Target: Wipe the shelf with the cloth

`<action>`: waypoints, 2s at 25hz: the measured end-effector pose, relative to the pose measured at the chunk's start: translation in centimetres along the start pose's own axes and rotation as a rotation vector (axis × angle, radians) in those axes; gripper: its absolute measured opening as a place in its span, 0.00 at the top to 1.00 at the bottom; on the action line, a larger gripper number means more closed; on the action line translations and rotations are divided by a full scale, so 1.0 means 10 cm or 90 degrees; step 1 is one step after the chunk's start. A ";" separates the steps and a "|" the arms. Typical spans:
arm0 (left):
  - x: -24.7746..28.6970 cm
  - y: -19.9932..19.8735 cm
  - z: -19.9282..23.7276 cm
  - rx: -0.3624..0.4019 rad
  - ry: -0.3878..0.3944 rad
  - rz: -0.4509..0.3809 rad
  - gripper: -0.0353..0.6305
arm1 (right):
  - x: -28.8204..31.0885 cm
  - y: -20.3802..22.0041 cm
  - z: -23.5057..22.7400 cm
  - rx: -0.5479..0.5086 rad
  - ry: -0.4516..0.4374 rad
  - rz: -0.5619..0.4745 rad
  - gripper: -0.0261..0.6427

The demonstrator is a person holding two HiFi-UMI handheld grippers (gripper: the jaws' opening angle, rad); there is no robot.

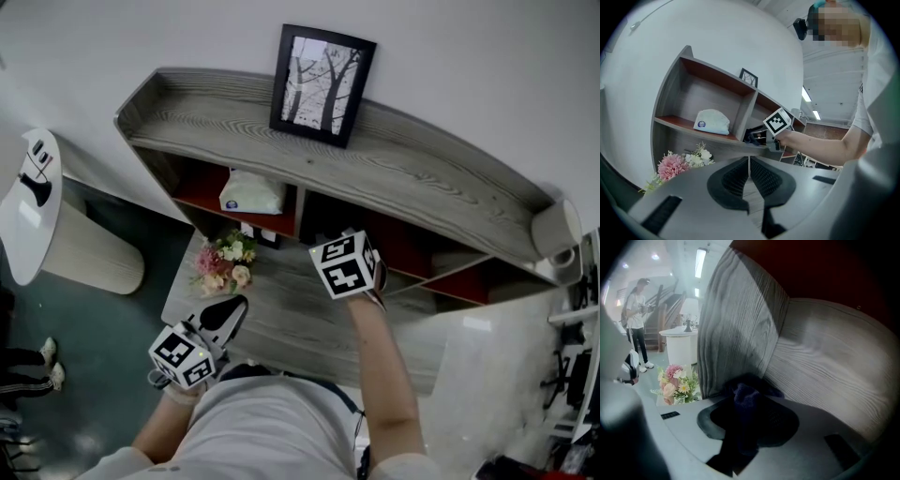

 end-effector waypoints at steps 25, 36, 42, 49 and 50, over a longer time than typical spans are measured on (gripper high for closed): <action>0.30 0.05 -0.21 0.012 0.069 0.037 0.92 | -0.36 0.50 -0.37 0.041 0.093 0.050 0.81; 0.47 0.08 -0.31 0.021 0.113 0.057 0.92 | -0.64 0.82 -0.50 0.073 0.126 0.072 0.81; 0.54 0.10 -0.36 0.026 0.131 0.067 0.92 | -0.79 0.97 -0.55 0.088 0.150 0.084 0.81; 0.62 0.12 -0.42 0.029 0.156 0.079 0.92 | -1.01 1.14 -0.58 0.104 0.181 0.106 0.81; 0.63 0.12 -0.43 0.030 0.160 0.080 0.92 | -1.03 1.16 -0.58 0.107 0.185 0.109 0.81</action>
Point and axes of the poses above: the fingertips, and each gripper's own axes: x forward along the fingers, z to its left, y out of its underside, the point moved 6 cm from there along -x, backward along the fingers, and after that the axes turned 11 degrees about -x, right-handed, at the moved point
